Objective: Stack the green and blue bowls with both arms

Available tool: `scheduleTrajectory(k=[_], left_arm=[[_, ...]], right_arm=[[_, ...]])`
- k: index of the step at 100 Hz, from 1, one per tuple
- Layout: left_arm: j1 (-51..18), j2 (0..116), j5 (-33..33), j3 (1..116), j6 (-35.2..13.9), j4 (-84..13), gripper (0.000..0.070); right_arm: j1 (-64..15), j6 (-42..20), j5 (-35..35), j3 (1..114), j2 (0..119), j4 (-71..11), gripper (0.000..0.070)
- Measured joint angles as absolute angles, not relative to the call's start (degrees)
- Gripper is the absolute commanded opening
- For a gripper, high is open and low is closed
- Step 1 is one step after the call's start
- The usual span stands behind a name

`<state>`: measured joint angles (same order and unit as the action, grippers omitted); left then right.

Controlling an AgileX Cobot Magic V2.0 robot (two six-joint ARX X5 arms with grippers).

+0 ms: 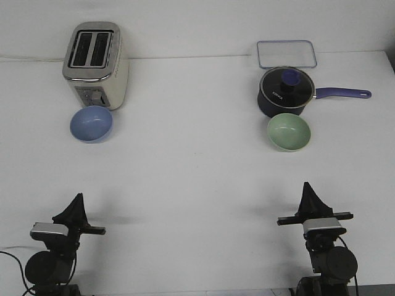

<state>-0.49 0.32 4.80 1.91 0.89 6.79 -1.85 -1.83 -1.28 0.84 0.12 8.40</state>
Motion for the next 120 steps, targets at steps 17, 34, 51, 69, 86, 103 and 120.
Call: scheduleTrajectory(k=[17, 34, 51, 69, 86, 103, 120], left_arm=[[-0.5, 0.3, 4.8, 1.9, 0.9, 6.8, 0.0015], [-0.5, 0.3, 4.8, 1.9, 0.9, 6.8, 0.0015], [-0.5, 0.3, 4.8, 1.9, 0.9, 6.8, 0.0015], [-0.5, 0.3, 4.8, 1.9, 0.9, 6.8, 0.0015], [-0.5, 0.3, 4.8, 1.9, 0.9, 6.8, 0.0015], [-0.5, 0.3, 4.8, 1.9, 0.9, 6.8, 0.0015], [-0.5, 0.3, 4.8, 1.9, 0.9, 6.8, 0.0015]], right_arm=[[-1.8, -14.8, -0.3, 3.9, 0.6, 2.1, 0.0], [-1.8, -17.8, 3.1, 17.2, 8.2, -8.5, 0.0], [-1.6, -16.7, 4.5, 33.3, 24.5, -18.4, 0.0066], [0.5, -13.8, 4.5, 51.7, 44.9, -32.0, 0.0489], [3.3, -11.4, 4.0, 63.0, 62.4, -37.6, 0.049], [6.8, -8.8, 2.5, 71.1, 76.3, -37.7, 0.049], [9.4, -7.7, -0.5, 78.7, 89.7, -39.7, 0.049]])
